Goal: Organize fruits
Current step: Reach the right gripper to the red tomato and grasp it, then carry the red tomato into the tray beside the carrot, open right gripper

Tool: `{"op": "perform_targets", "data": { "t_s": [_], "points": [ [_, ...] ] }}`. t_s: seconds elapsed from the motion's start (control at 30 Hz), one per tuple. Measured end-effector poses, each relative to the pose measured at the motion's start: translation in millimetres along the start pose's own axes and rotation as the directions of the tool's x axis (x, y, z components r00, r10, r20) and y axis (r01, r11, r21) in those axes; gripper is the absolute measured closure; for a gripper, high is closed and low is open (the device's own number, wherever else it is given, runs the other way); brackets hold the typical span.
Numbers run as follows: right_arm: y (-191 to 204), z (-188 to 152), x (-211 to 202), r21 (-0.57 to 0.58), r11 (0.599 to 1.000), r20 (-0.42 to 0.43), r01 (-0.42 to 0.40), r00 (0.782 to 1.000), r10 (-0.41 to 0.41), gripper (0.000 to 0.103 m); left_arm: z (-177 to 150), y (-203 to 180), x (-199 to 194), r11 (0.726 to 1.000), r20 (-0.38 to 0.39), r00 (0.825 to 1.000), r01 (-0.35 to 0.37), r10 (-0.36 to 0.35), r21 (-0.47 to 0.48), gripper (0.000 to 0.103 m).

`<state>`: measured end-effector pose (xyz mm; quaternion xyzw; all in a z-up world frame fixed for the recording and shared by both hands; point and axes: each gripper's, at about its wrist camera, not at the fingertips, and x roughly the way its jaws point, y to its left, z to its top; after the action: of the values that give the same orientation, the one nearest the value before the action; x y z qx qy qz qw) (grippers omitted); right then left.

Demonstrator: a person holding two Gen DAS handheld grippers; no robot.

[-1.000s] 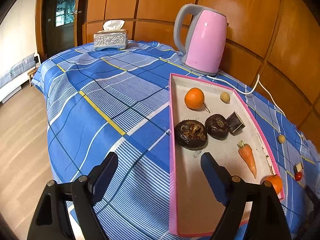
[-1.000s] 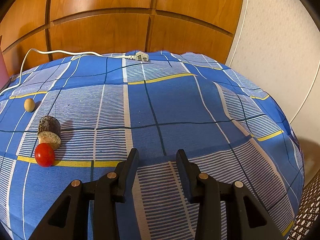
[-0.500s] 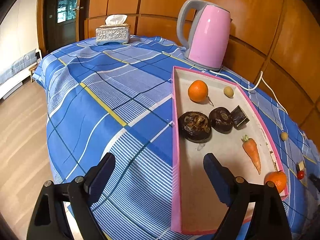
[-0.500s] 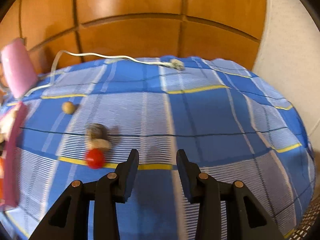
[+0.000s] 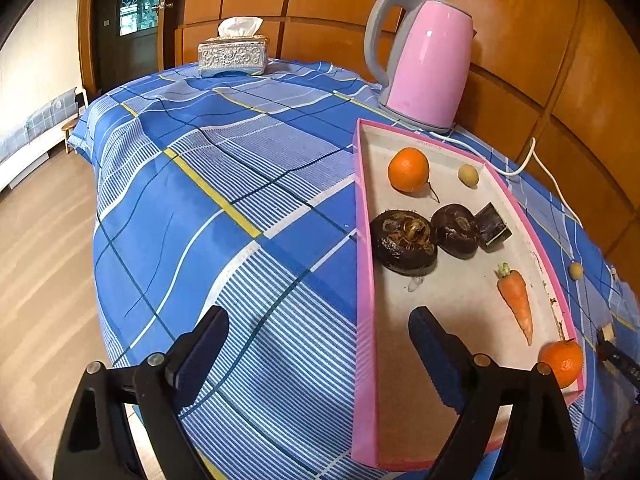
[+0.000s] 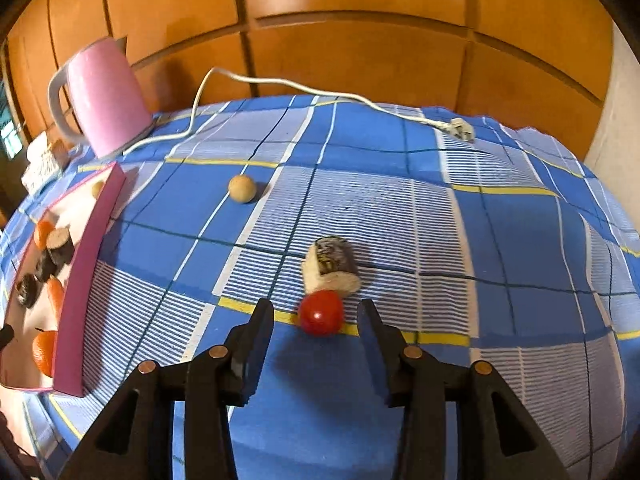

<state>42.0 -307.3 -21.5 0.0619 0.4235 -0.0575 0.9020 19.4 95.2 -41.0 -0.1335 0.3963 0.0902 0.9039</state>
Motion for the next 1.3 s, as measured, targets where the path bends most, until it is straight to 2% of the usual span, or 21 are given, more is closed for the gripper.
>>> {"op": "perform_targets", "data": {
  "t_s": [0.03, 0.1, 0.27, 0.5, 0.73, 0.97, 1.07, 1.3],
  "points": [
    [0, 0, 2, -0.006, 1.0, -0.006, 0.0, 1.0, 0.0, 0.071, 0, 0, 1, 1.0, -0.002, 1.0, -0.002, 0.002, 0.0, 0.011],
    [1, -2, 8, -0.011, 1.0, -0.027, 0.007, 1.0, -0.007, 0.077, 0, 1, 1, 1.0, -0.003, 1.0, -0.006, 0.006, 0.0, 0.011],
    [1, -6, 7, -0.009, 1.0, -0.026, 0.004, 1.0, -0.004, 0.077, -1, 2, 4, 1.0, -0.009, 1.0, -0.012, 0.012, 0.001, 0.011],
    [10, -13, -7, -0.028, 0.997, -0.029, -0.068, 0.997, 0.067, 0.077, -1, 1, 4, 1.0, -0.008, 1.0, -0.012, 0.012, -0.001, 0.011],
    [21, -21, -8, -0.048, 0.994, -0.046, -0.095, 0.995, 0.092, 0.077, -1, 2, 1, 1.0, -0.001, 1.0, -0.011, 0.011, -0.007, 0.011],
    [40, -15, -16, -0.088, 0.984, -0.039, -0.155, 0.988, 0.152, 0.077, -1, 4, 2, 1.0, -0.008, 1.0, -0.02, 0.02, -0.015, 0.009],
    [59, -11, -21, -0.137, 0.967, -0.04, -0.214, 0.977, 0.211, 0.077, -1, 3, 2, 1.0, -0.007, 1.0, -0.022, 0.022, -0.014, 0.009],
    [121, 0, -32, -0.269, 0.888, -0.078, -0.374, 0.927, 0.367, 0.077, -1, 5, 4, 0.999, -0.014, 1.0, -0.025, 0.025, -0.02, 0.009]
  ]
}}
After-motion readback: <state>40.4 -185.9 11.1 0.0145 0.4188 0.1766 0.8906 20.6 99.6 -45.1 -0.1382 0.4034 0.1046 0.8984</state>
